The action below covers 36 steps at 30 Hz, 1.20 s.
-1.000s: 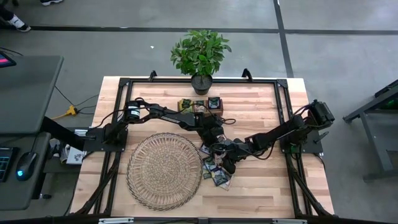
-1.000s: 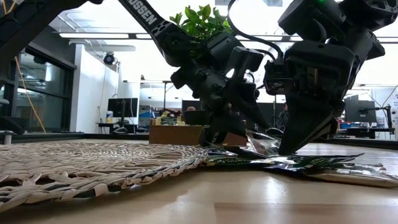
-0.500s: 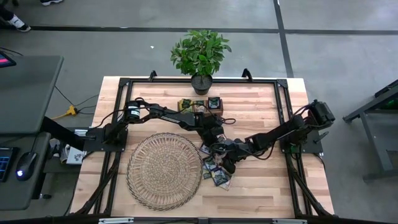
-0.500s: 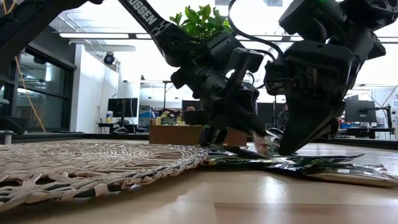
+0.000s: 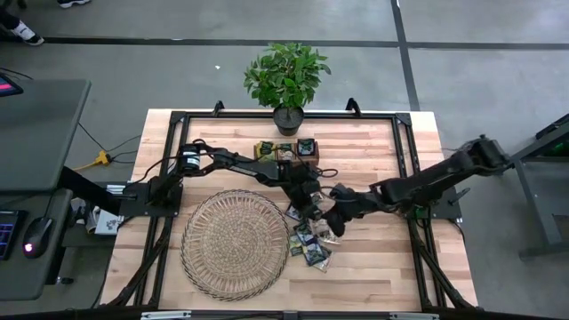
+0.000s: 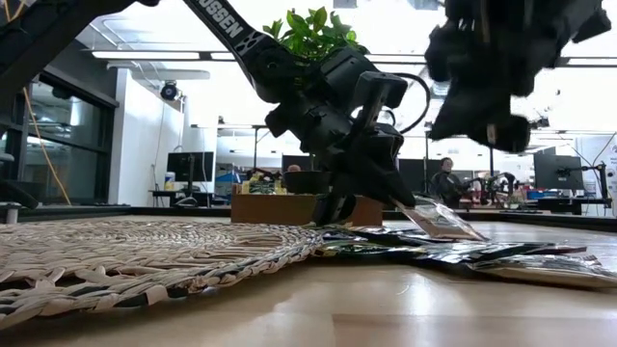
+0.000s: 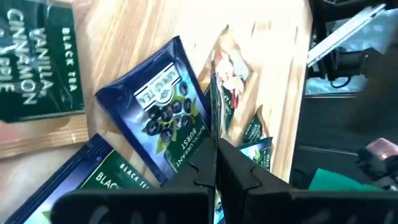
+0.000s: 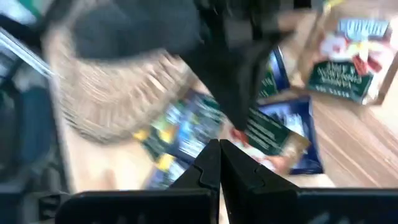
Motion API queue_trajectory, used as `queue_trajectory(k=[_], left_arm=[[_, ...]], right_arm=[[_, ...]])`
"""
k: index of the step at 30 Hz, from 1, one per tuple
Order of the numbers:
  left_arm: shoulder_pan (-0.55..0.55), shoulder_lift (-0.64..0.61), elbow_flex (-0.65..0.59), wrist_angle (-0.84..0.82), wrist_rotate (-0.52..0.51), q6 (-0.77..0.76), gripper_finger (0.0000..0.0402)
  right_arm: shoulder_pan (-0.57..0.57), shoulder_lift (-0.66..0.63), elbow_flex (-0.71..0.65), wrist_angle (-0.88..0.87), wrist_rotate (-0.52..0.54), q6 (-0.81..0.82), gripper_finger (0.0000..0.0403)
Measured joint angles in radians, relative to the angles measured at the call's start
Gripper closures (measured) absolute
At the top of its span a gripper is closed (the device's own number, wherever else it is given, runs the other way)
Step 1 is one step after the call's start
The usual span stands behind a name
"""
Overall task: Pick & Place Tea
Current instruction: Put the brown tea bag into the middle section of the wooden organizer
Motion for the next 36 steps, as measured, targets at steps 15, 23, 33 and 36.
queue_trajectory(k=[15,23,33,36], left_arm=[[0.098,-0.194,0.004,-0.206,0.034,0.227,0.0401],[0.159,-0.329,0.000,-0.522,-0.199,0.530,0.0401],[0.196,-0.374,0.000,-0.673,-0.642,0.801,0.0401],[0.217,-0.375,0.000,-0.680,-0.653,0.819,0.0401]], right_arm=[[0.144,-0.199,0.002,-0.213,0.218,0.218,0.0403],[0.230,-0.197,0.002,-0.241,0.289,0.309,0.0403],[0.243,-0.197,0.002,-0.239,0.339,0.335,0.0403],[0.243,-0.197,0.003,-0.239,0.341,0.341,0.0403]])
